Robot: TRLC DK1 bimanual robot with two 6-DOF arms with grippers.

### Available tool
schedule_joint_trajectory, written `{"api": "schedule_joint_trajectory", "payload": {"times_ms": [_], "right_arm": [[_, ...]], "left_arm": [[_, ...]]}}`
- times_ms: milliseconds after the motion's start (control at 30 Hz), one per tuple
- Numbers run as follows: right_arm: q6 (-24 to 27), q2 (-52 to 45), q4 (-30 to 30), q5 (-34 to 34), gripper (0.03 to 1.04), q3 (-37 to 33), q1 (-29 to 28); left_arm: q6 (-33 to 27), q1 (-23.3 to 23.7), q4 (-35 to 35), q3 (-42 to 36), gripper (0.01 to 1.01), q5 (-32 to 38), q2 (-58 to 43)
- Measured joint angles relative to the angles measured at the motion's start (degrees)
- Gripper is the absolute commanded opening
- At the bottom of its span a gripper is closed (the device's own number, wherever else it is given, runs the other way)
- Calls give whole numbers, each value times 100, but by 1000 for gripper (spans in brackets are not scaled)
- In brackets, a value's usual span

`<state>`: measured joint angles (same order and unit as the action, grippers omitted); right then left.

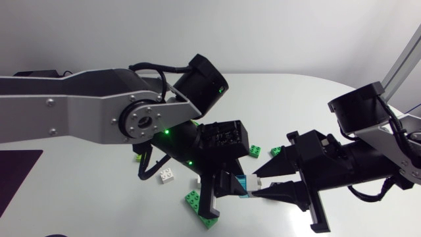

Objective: Separate the duplo bricks

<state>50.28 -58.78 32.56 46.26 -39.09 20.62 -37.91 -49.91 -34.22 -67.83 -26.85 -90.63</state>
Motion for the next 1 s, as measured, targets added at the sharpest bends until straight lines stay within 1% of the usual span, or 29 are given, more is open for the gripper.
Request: {"api": "schedule_joint_trajectory", "payload": {"times_ms": [167, 300, 400, 500, 567, 633, 767, 867, 1000], "right_arm": [[-15, 31, 48, -2, 285, 0, -9], [107, 46, 212, 190, 285, -2, -175], [138, 87, 238, 190, 284, -2, -195], [33, 365, 192, -61, 284, 28, -155], [-46, 667, 66, -507, 284, 111, 13], [-149, 894, -7, -767, 284, 170, 205], [-190, 1032, -22, -929, 284, 188, 339], [-188, 1032, -20, -944, 284, 216, 306], [-164, 1032, -13, -951, 284, 332, 223]], "left_arm": [[-20, 2, -7, 2, 277, -28, 4], [-17, 2, 35, 42, 277, -90, 46], [-17, 2, 79, 87, 275, -114, 76], [-22, 2, 190, 87, 275, -127, 87], [-20, 37, 111, 114, 275, -85, 118], [-20, 79, 52, 199, 275, -81, 129], [-17, 188, 26, 306, 277, -83, 140], [-20, 544, 33, 472, 277, -83, 321], [-173, 1458, 61, 968, 275, -81, 894]]}}
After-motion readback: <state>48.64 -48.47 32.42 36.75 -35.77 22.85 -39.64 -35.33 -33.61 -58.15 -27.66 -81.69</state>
